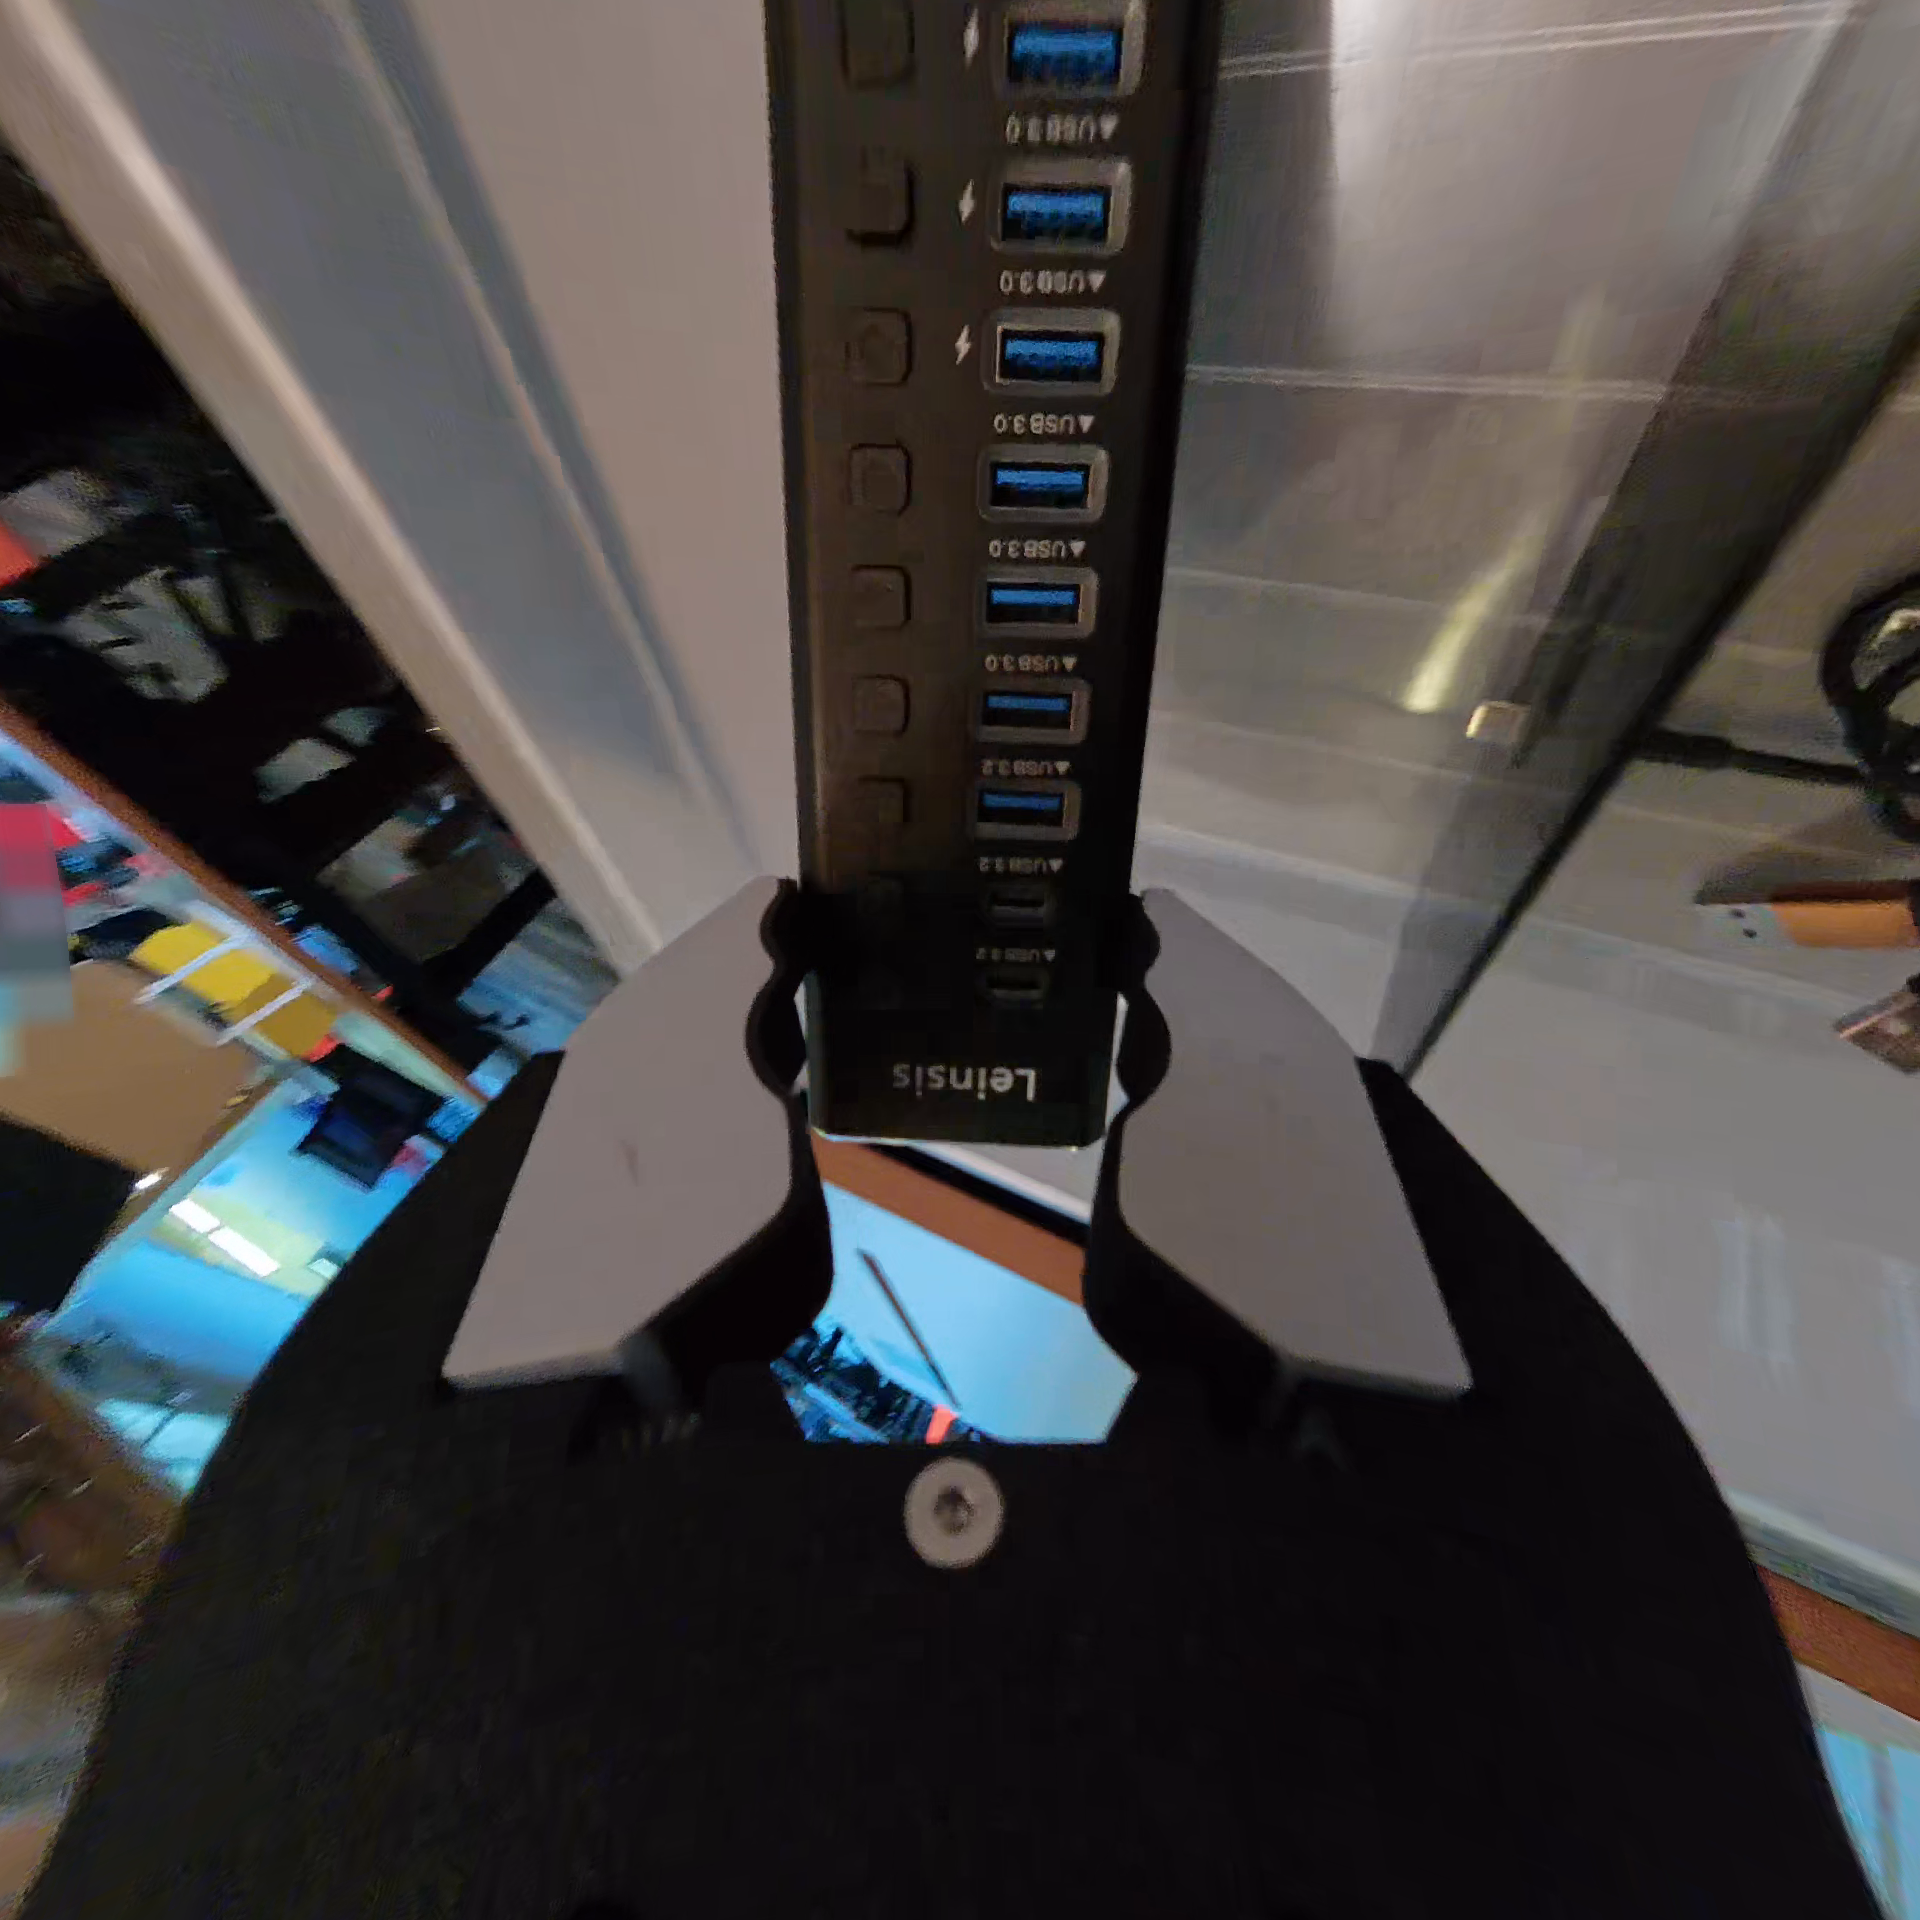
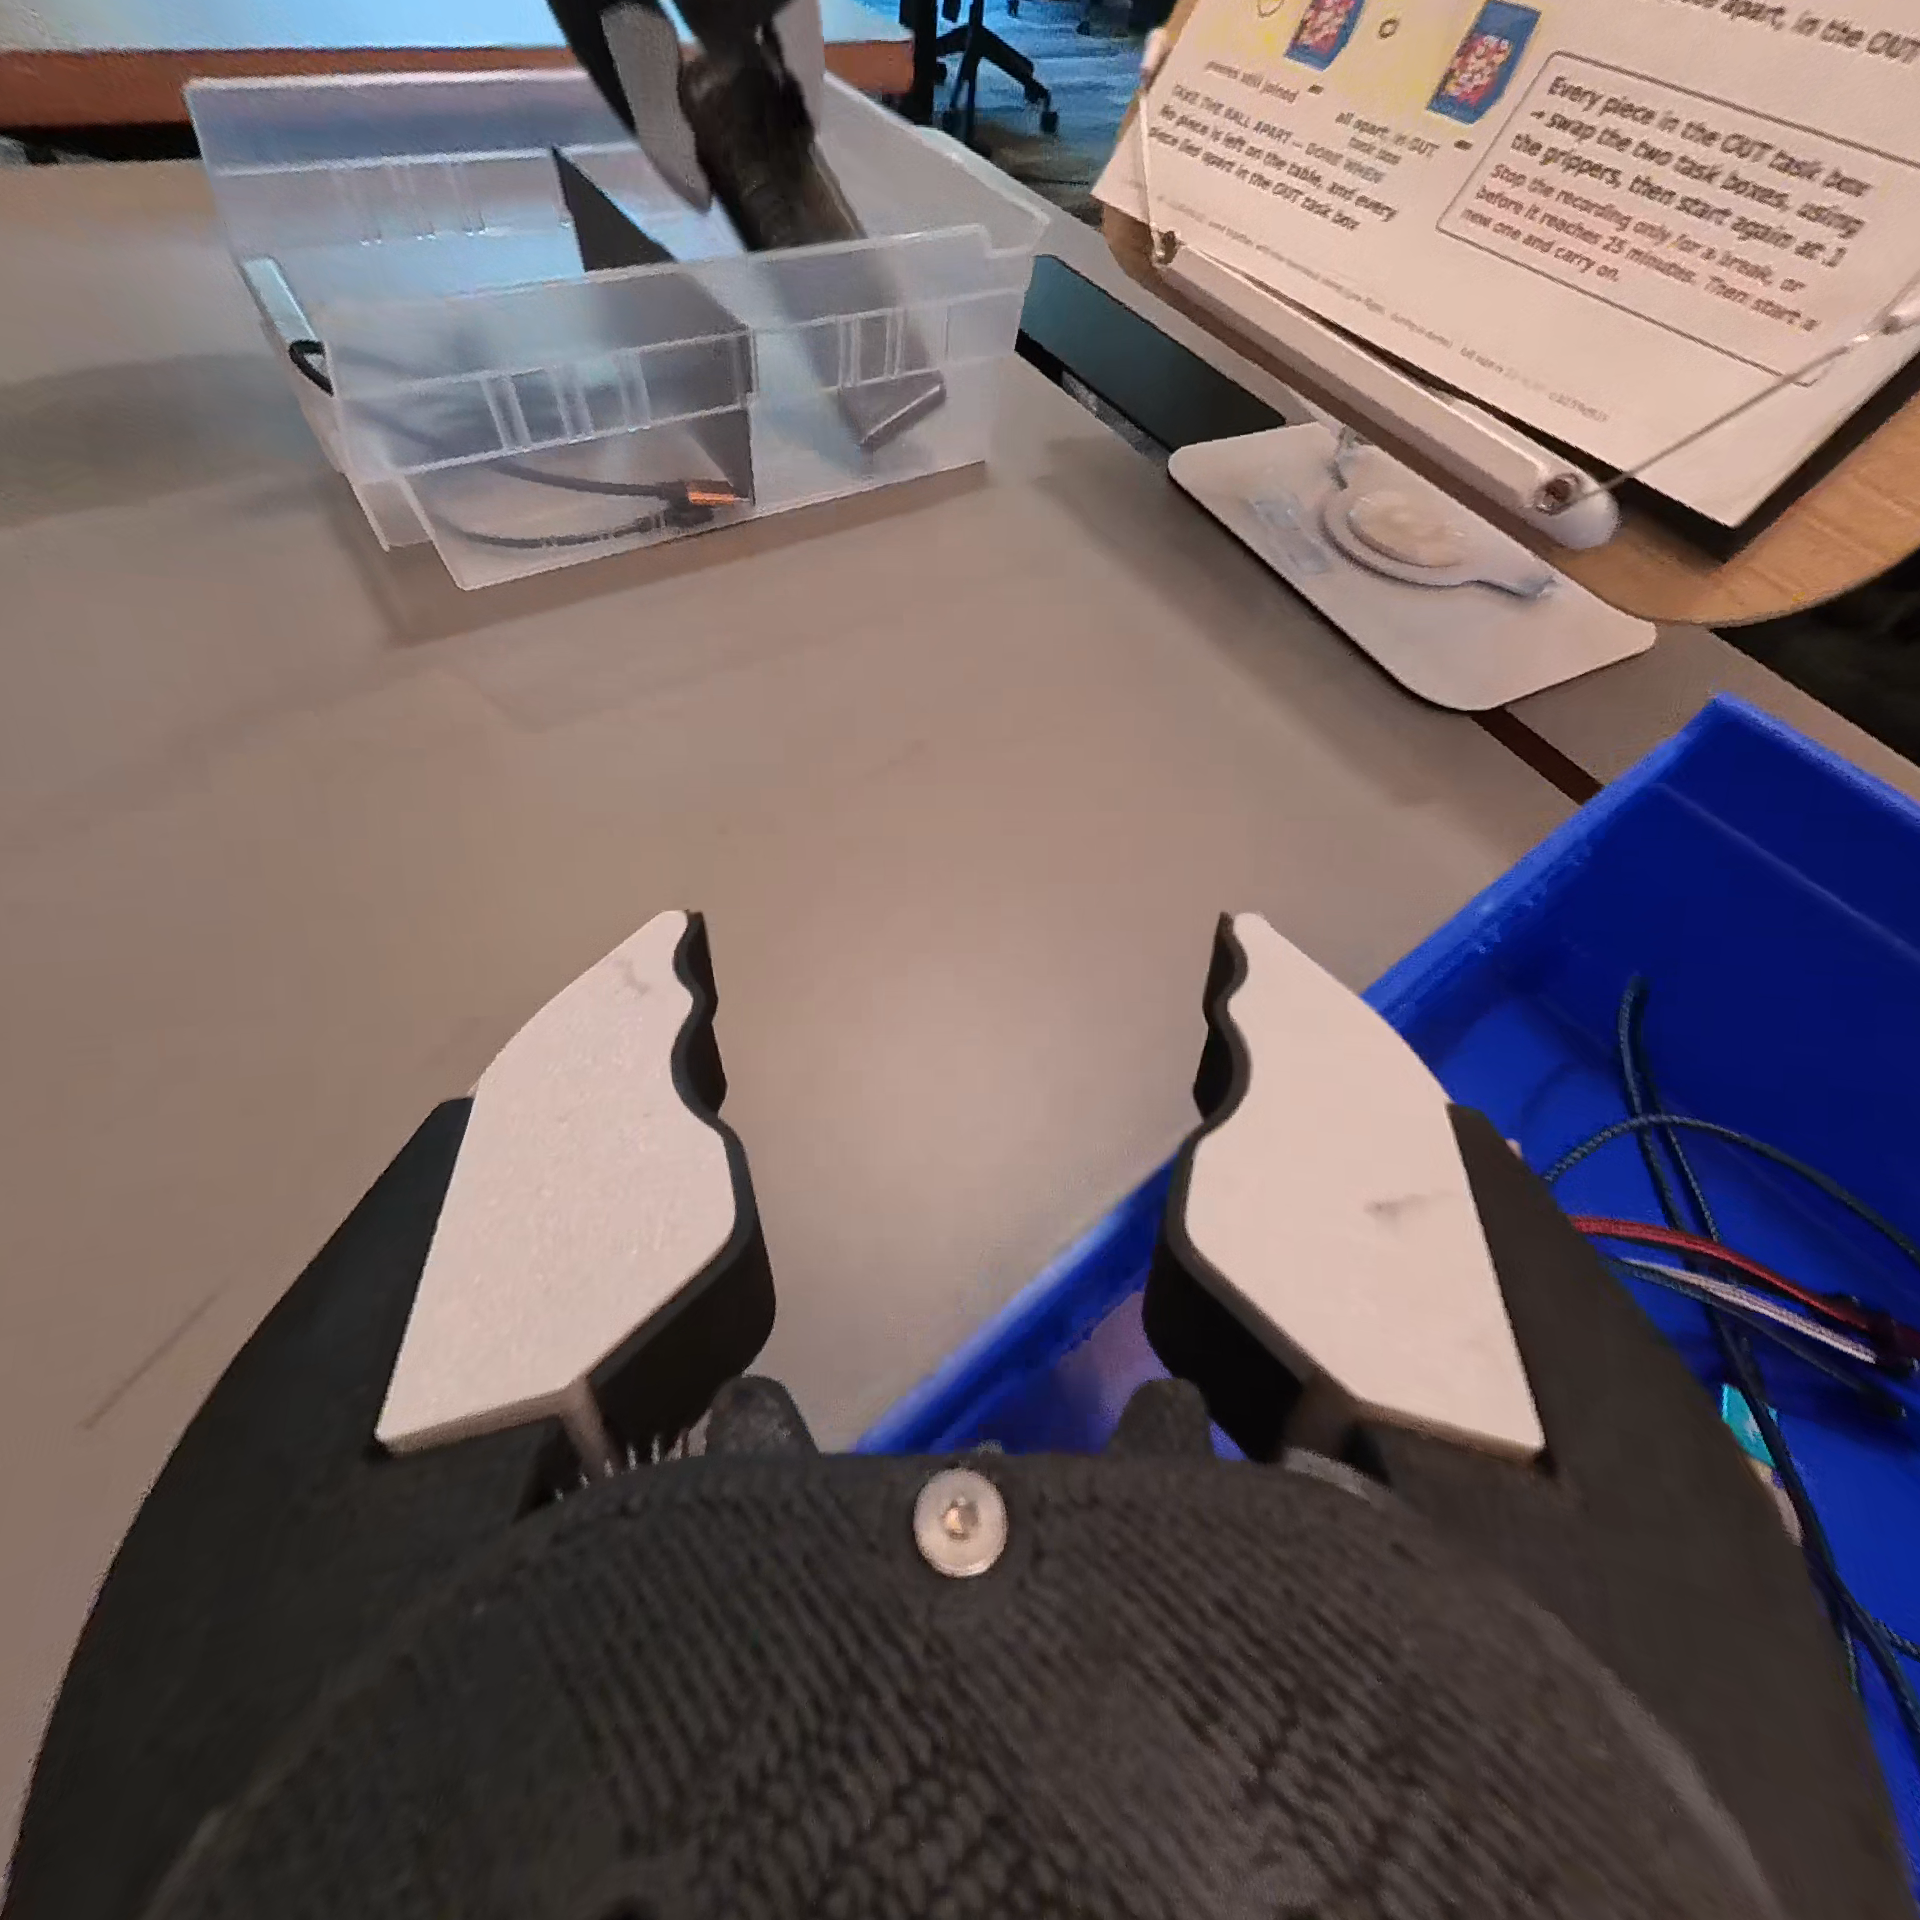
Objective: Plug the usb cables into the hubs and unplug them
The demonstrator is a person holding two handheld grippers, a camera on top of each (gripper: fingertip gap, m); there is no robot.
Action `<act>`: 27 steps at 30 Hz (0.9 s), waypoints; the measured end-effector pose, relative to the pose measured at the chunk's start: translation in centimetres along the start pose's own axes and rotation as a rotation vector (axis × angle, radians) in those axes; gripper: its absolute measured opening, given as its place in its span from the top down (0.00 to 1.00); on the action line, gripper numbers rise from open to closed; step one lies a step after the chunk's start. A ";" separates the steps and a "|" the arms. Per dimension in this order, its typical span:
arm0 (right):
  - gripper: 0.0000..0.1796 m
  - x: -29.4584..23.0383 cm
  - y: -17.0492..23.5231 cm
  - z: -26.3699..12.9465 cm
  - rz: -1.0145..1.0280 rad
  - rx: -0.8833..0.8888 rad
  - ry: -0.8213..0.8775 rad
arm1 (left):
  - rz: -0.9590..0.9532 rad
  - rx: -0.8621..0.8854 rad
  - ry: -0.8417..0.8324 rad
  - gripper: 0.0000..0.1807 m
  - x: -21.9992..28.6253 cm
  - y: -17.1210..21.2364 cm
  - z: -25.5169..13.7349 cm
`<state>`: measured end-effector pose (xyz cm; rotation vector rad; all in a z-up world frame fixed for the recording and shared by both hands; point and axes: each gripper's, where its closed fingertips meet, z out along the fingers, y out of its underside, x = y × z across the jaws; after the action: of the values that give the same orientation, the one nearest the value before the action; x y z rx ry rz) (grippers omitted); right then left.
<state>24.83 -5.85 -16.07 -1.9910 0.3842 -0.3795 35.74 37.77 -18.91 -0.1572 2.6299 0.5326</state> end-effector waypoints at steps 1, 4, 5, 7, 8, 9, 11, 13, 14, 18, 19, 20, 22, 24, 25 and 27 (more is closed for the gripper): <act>0.49 -0.3 0.0 0.3 -0.009 -0.007 -0.003 | 0.012 -0.016 -0.032 0.68 -0.2 0.1 -0.8; 0.47 -0.3 0.0 1.0 -0.041 -0.015 0.041 | 0.079 -0.079 -0.147 0.68 -0.7 0.4 -3.2; 0.49 -0.1 0.0 1.0 -0.051 -0.024 0.071 | 0.094 -0.090 -0.171 0.68 -0.6 0.4 -3.9; 0.49 0.3 -0.2 1.0 -0.081 -0.035 0.122 | 0.126 -0.107 -0.233 0.68 -0.6 0.2 -5.1; 0.49 0.4 -0.5 0.9 -0.102 -0.031 0.145 | 0.133 -0.132 -0.260 0.68 -0.7 0.4 -5.7; 0.49 0.6 -0.8 0.8 -0.126 -0.026 0.171 | 0.145 -0.154 -0.286 0.68 -0.8 0.5 -6.4; 0.49 0.8 -1.5 0.7 -0.171 -0.017 0.214 | 0.162 -0.150 -0.319 0.68 -0.7 0.3 -7.6; 0.48 1.4 -2.4 0.5 -0.234 -0.004 0.295 | 0.167 -0.137 -0.357 0.69 -0.8 0.1 -9.3; 0.48 1.7 -2.9 0.2 -0.277 -0.002 0.352 | 0.170 -0.140 -0.373 0.68 -0.7 0.0 -10.2; 0.44 -0.2 -6.2 1.0 -0.495 0.052 0.427 | 0.209 -0.145 -0.464 0.69 -0.4 -0.6 -14.7; 0.43 -0.9 -7.0 1.7 -0.524 0.075 0.428 | 0.222 -0.147 -0.492 0.69 -0.3 -0.9 -16.0; 0.43 -1.3 -7.6 2.5 -0.554 0.073 0.434 | 0.235 -0.147 -0.518 0.69 -0.1 -1.2 -17.4; 0.39 -2.4 -9.6 3.9 -0.608 0.128 0.464 | 0.256 -0.145 -0.559 0.69 0.6 -1.9 -20.3; 0.42 -4.9 -12.0 5.3 -0.619 0.232 0.406 | 0.287 -0.132 -0.635 0.69 1.2 -3.0 -23.4; 0.42 -5.9 -13.3 5.8 -0.630 0.277 0.397 | 0.293 -0.118 -0.653 0.69 1.8 -3.7 -24.8; 0.42 -7.7 -15.1 7.0 -0.648 0.337 0.386 | 0.324 -0.071 -0.690 0.69 3.2 -5.3 -27.4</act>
<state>22.39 9.40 -6.18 -1.6624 -0.1053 -1.1666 22.82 22.00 0.43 0.3751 1.9635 0.6456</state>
